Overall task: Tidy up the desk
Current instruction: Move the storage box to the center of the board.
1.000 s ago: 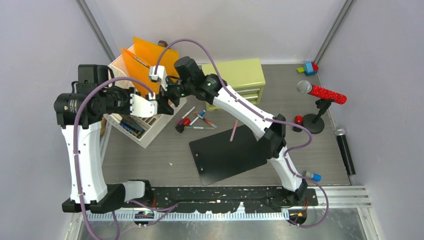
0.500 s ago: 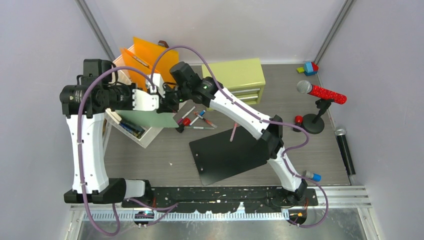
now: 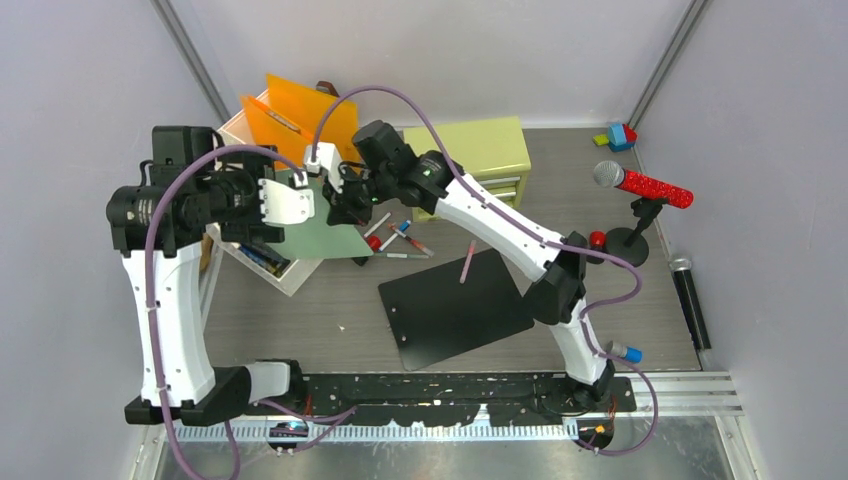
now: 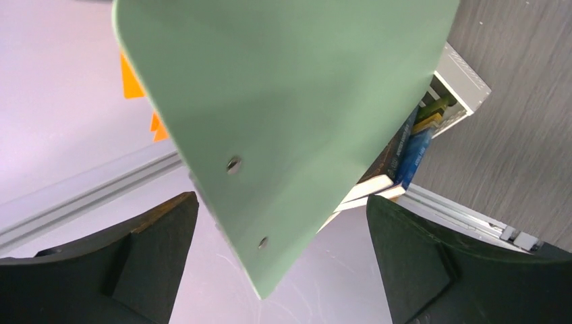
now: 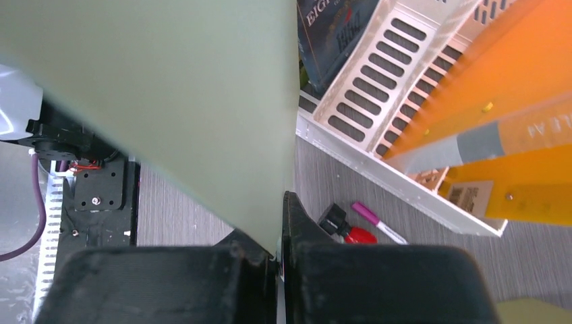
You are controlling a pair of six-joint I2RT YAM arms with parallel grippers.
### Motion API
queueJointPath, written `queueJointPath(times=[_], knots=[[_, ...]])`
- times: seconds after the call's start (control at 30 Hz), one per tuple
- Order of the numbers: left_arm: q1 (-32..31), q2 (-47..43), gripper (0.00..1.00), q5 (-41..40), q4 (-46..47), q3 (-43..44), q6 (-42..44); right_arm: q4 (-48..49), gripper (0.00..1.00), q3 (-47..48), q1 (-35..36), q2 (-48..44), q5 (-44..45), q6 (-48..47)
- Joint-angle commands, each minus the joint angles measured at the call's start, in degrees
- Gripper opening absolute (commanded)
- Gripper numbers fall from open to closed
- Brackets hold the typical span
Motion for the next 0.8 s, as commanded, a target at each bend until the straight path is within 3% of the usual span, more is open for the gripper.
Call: queueJointPath(times=[0.0,0.23,0.5,0.6,0.77], knots=[[0.0,-2.4,1.00,-0.1,8.4,-0.2,-7.4,-0.7,0.00,-1.9,-0.1,-7.2,3.9,1.3],[1.2,-3.4,1.00,-3.9,25.8,-1.4,-23.1,-0.8,0.00,-7.2,-1.6,-12.3,7.2,4.1],[10.5,-0.4,1.00,-4.1,36.9,-1.7,-43.4,1.3,0.01,-14.9,-5.2,-19.2,7.5,7.5],[12.6,1.9,1.00,-9.3,43.1,-2.8,-48.9,1.4,0.01,-17.4,-5.9,-21.7,6.9,7.8],[15.6,11.3,1.00,-20.2,47.5,-0.6,-51.1,-0.1,0.00,-19.0,-6.4,-24.9,5.8,7.5]])
